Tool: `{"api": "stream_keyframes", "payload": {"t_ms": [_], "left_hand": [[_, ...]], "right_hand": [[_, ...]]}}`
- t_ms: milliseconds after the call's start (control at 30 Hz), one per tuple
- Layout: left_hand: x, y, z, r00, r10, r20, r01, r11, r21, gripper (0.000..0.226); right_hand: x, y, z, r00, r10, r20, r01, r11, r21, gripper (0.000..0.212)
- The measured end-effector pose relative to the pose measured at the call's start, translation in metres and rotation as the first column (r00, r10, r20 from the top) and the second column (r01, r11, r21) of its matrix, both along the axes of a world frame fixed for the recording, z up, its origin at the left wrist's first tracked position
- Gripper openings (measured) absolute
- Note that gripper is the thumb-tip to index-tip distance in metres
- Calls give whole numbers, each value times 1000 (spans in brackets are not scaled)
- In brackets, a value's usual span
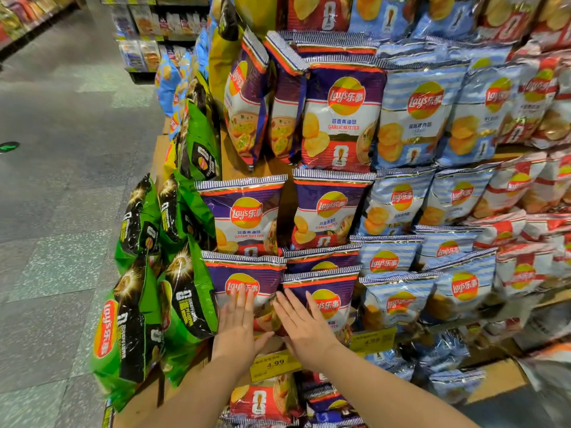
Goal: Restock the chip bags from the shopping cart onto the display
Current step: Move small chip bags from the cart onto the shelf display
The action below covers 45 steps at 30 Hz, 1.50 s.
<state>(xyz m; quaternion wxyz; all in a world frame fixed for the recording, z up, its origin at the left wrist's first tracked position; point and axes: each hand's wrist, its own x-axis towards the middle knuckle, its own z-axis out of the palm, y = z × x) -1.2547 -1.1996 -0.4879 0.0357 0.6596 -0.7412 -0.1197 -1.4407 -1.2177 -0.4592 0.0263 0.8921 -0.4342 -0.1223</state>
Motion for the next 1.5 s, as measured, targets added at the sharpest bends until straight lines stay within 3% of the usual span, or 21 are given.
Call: {"api": "stream_keyframes", "payload": {"t_ms": [100, 200, 333, 400, 500, 633, 733, 833, 900, 967, 1067, 1200, 1333, 1500], "left_hand": [[0, 2, -6, 1000, 15, 15, -15, 998, 54, 82], [1, 5, -11, 1000, 1, 16, -1, 1000, -16, 80], [-3, 0, -13, 1000, 8, -31, -10, 996, -84, 130], [-4, -2, -14, 1000, 1, -6, -1, 990, -144, 140], [-4, -4, -15, 986, -124, 108, 144, 970, -198, 148], [-7, -15, -7, 974, -165, 155, 196, 957, -215, 129], [-3, -23, -3, 974, -181, 137, 205, 961, -184, 121], [-6, -27, 2, 985, -132, 107, 142, 986, -92, 135], [-10, -28, 3, 968, -93, 232, 111, 991, -70, 133], [-12, -28, -1, 966, -37, 257, 65, 993, -99, 132], [-14, -32, -5, 981, -60, 183, 76, 994, -80, 151], [-17, -33, -9, 996, -63, 61, 70, 990, -123, 155], [-24, -35, -18, 999, -43, 27, 46, 990, -132, 159], [-30, -35, -24, 997, -47, 57, 54, 989, -136, 151]], "right_hand": [[10, -8, 7, 993, -25, -117, 25, 1000, 0, 72], [22, -12, 9, 986, 43, -163, -50, 998, -38, 66], [29, -21, 9, 981, 11, -196, -20, 999, -42, 61], [35, -23, 10, 978, -3, -207, -6, 999, -41, 59], [40, -26, 7, 976, -19, -215, 11, 999, -40, 61], [31, -20, -9, 973, -18, -228, -7, 994, -108, 65], [15, -14, -13, 980, -35, -198, 40, 999, 21, 70], [2, -10, -14, 982, 41, -186, -33, 998, 44, 67], [-4, -6, -14, 975, 91, -203, -92, 996, 3, 66], [-7, -3, -19, 953, 161, -256, -176, 984, -36, 63], [-2, -7, -22, 964, 197, -177, -215, 973, -88, 59], [-8, -13, -26, 963, 202, -179, -222, 970, -99, 51], [-23, -16, -39, 945, 251, -210, -272, 959, -78, 41], [-26, -18, -42, 963, 247, -109, -265, 938, -223, 53]]}}
